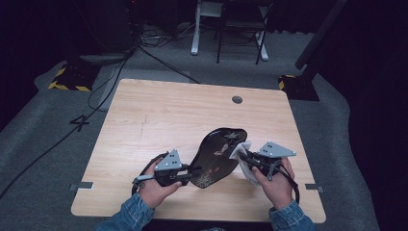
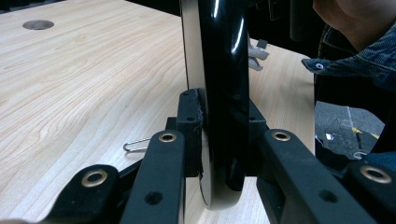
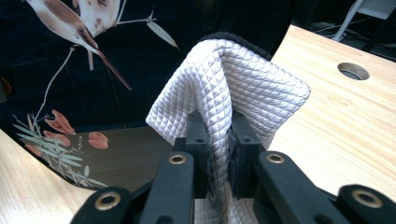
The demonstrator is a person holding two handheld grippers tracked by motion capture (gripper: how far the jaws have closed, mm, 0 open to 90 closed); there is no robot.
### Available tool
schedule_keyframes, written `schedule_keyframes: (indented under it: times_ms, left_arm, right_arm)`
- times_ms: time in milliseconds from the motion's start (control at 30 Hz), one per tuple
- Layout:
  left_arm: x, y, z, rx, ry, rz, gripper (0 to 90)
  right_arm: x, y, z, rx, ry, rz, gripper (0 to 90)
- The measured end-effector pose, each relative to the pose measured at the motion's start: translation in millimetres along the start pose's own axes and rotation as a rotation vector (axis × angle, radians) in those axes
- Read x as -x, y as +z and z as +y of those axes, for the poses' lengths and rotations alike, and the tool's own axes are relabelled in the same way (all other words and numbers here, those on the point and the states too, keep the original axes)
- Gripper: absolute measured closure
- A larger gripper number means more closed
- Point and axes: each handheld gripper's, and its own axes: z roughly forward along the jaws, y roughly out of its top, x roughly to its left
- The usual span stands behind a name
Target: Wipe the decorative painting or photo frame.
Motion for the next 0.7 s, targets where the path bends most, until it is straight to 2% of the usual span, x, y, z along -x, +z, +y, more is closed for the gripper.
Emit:
schedule_keyframes:
  times_ms: [100, 167, 600, 633, 700]
  left_arm:
    - [-0.1, -0.1, 0.0, -0.001, 0.000, -0.001, 76.9]
    - [-0.1, -0.1, 0.1, 0.000, -0.001, -0.001, 76.9]
    - [-0.3, -0.5, 0.1, -0.003, -0.004, -0.001, 76.9]
    - [-0.3, -0.5, 0.1, -0.002, -0.006, -0.002, 76.9]
    - [-0.3, -0.5, 0.0, -0.001, -0.008, -0.002, 76.9]
  right_arm:
    - [-4.1, 0.7, 0.5, -0.006, -0.027, -0.002, 81.4]
    - [-8.2, 2.2, 0.9, -0.014, -0.052, 0.014, 81.4]
    - [-39.1, 15.6, -0.6, -0.052, -0.113, 0.110, 81.0]
    - [-44.7, 18.2, -1.4, -0.061, -0.123, 0.131, 80.9]
    - [-49.0, 20.3, -1.8, -0.069, -0.136, 0.144, 80.9]
